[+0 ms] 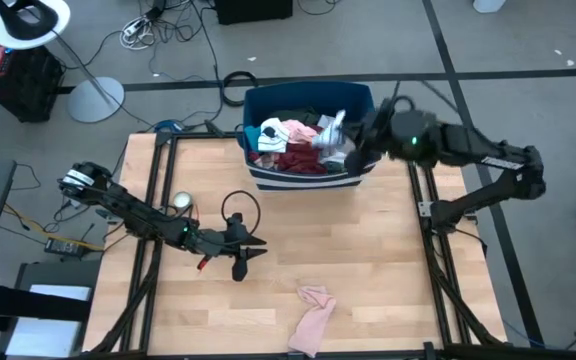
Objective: Sort clothes
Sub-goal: Put the white sock into the blue laundry bin
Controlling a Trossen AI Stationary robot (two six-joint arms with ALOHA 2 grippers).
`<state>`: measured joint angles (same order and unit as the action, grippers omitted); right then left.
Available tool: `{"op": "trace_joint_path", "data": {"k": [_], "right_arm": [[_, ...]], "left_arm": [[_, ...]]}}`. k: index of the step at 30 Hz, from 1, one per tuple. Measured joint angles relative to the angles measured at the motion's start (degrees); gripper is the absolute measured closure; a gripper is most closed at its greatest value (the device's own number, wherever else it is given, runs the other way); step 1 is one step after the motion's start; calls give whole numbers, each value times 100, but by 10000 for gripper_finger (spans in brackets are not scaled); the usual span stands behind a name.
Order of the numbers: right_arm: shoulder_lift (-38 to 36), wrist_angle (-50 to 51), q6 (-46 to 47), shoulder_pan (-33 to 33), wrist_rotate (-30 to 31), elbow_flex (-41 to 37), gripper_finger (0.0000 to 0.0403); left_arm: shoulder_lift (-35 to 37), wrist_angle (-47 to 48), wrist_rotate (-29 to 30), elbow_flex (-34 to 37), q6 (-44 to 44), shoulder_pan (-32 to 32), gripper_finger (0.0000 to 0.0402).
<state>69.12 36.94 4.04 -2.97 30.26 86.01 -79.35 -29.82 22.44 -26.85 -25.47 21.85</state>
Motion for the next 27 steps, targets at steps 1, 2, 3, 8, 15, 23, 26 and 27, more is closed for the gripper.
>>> {"op": "trace_joint_path", "data": {"k": [1,2,3,8,15,23,26,27], "right_arm": [[0,-28,-28,-170,0,37,398],[0,-64,-51,-341,-1,42,398],[3,-49,-65,-503,-2,41,397],[165,147,-65,-1170,-23,-66,384],[887,814,173,-1659,-109,-69,342],[1427,1054,236,-1861,-356,-73,261],[1339,1072,234,-1862,-357,-73,232],[1270,1076,234,-1851,-358,-73,223]], "left_arm": [[0,2,0,0,0,0,285],[0,3,-1,0,0,0,285],[0,4,-2,0,2,0,285],[-2,11,0,0,116,-2,285],[-2,2,0,0,122,-2,285],[-2,11,0,0,120,-2,285],[-3,16,0,0,121,-2,285],[-4,17,0,0,122,-2,285]]}}
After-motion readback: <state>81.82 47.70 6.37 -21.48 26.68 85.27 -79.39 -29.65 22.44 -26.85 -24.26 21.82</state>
